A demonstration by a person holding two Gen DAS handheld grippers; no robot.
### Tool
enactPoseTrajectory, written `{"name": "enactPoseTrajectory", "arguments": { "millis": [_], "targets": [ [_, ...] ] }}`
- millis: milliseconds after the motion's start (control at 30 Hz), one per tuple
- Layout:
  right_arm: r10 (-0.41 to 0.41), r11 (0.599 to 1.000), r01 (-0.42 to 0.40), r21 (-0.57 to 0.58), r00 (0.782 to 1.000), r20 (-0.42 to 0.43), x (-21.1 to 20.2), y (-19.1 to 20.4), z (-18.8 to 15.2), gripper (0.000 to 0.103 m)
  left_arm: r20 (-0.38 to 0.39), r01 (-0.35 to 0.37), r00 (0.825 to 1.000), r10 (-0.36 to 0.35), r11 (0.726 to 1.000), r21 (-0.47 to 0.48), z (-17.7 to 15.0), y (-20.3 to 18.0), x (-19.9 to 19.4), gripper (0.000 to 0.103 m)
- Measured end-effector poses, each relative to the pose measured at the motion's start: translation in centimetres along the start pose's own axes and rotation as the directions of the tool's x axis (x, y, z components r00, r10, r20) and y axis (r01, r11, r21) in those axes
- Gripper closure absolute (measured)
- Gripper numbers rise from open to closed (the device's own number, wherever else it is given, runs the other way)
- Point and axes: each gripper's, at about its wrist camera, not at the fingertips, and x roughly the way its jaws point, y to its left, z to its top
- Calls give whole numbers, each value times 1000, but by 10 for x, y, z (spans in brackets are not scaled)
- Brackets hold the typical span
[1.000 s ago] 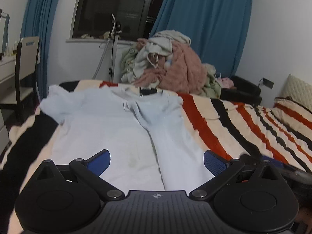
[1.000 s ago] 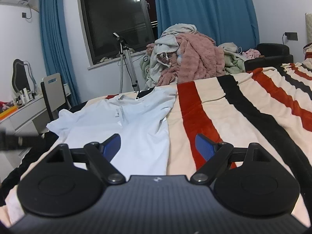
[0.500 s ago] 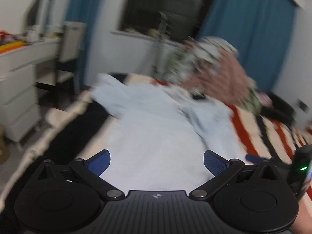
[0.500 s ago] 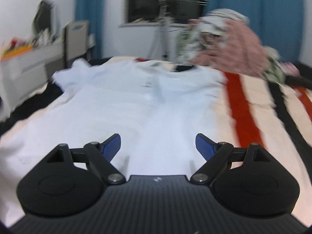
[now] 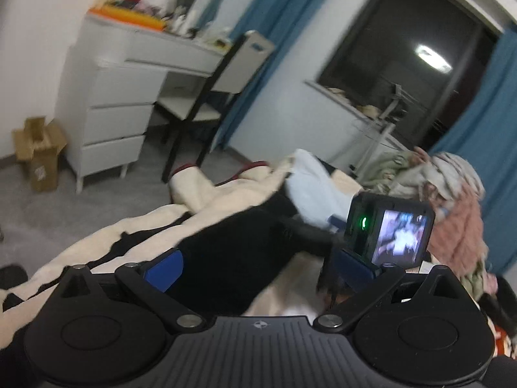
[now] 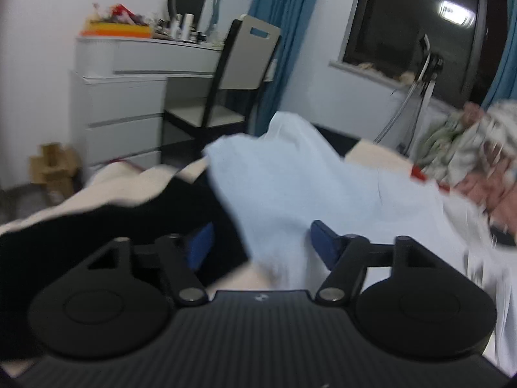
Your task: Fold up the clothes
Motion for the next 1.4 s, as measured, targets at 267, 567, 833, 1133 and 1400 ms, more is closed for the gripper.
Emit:
{"name": "enactPoseTrajectory", "arguments": {
  "millis": [267, 567, 833, 1133, 1400],
  "targets": [
    [-126, 988, 129, 80, 991, -38, 56, -16, 29, 92, -15, -19, 1000, 19, 1000, -21, -3, 6, 14, 1],
    [-259, 947, 228, 226, 958, 120, -20, -113, 66, 94, -22, 13, 1000, -12, 1000, 17, -13, -11, 9, 1],
    [-538, 715, 485, 504, 842, -47, -58, -264, -16, 93, -71, 75, 995, -67, 989, 129, -37, -40, 12, 1],
    [-462, 651, 464, 601, 870, -173, -59, -310, -107, 19, -124, 92, 990, -65, 969, 228, -63, -64, 33, 1],
    [-409, 740, 381, 555, 909, -79, -138, -271, -72, 19, -127, 128, 988, -93, 944, 304, -75, -82, 24, 1]
  ]
}}
